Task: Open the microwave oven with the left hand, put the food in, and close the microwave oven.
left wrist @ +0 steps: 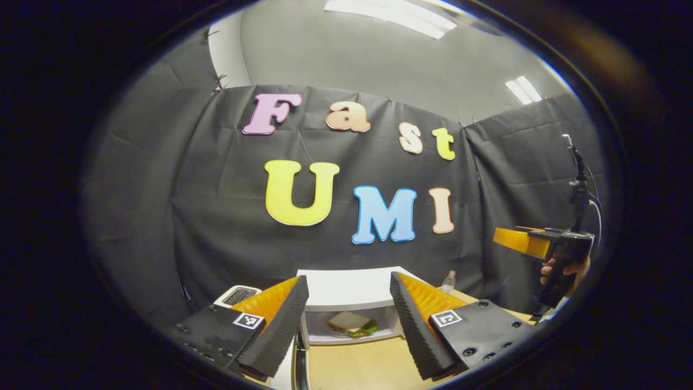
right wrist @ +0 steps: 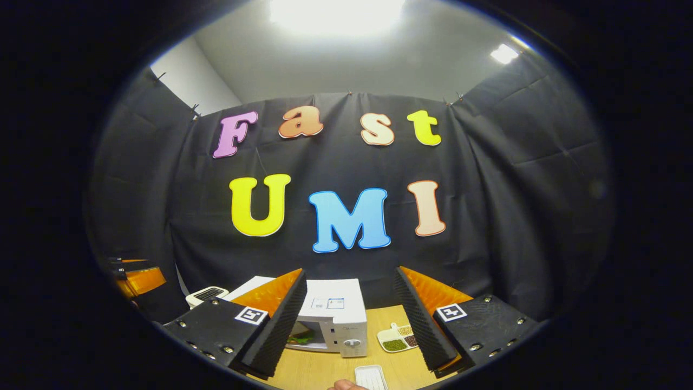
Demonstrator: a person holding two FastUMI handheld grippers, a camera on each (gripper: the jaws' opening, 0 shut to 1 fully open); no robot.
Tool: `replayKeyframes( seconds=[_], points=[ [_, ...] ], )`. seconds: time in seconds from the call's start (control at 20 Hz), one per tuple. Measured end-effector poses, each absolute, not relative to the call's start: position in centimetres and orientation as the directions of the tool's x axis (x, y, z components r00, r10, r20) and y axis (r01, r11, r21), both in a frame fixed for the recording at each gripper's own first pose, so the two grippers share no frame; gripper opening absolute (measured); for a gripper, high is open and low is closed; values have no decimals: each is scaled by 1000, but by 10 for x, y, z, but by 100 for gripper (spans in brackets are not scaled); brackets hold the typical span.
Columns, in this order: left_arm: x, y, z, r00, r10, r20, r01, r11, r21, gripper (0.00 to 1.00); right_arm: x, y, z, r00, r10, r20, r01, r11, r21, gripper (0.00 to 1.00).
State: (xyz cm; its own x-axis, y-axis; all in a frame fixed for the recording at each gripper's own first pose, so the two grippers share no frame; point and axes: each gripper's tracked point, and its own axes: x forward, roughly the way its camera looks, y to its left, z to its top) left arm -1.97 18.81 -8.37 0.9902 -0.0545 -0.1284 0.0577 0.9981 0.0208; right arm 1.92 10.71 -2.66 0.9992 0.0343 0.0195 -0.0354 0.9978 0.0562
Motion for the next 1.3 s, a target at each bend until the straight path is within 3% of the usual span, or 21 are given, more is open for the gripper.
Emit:
replayKeyframes(
  seconds=[0.35,0.55,0.6,1.0,1.3],
  points=[
    [-48,203,-87,983,-84,-164,91,995,37,95,16,99,-18,999,16,38,-18,999,44,97],
    [-69,235,-109,972,-48,-228,57,998,36,11,15,106,-19,999,20,42,-23,997,69,97],
    [-78,235,-113,967,-53,-250,59,998,16,7,14,108,-19,999,26,41,-29,997,71,97],
    [-143,340,-184,907,96,-411,-81,995,54,7,6,121,-34,1000,19,4,-19,998,59,97],
    [-187,340,-233,850,2,-527,-12,1000,-15,9,-3,133,-41,1000,11,-27,-10,999,42,97]
  ],
)
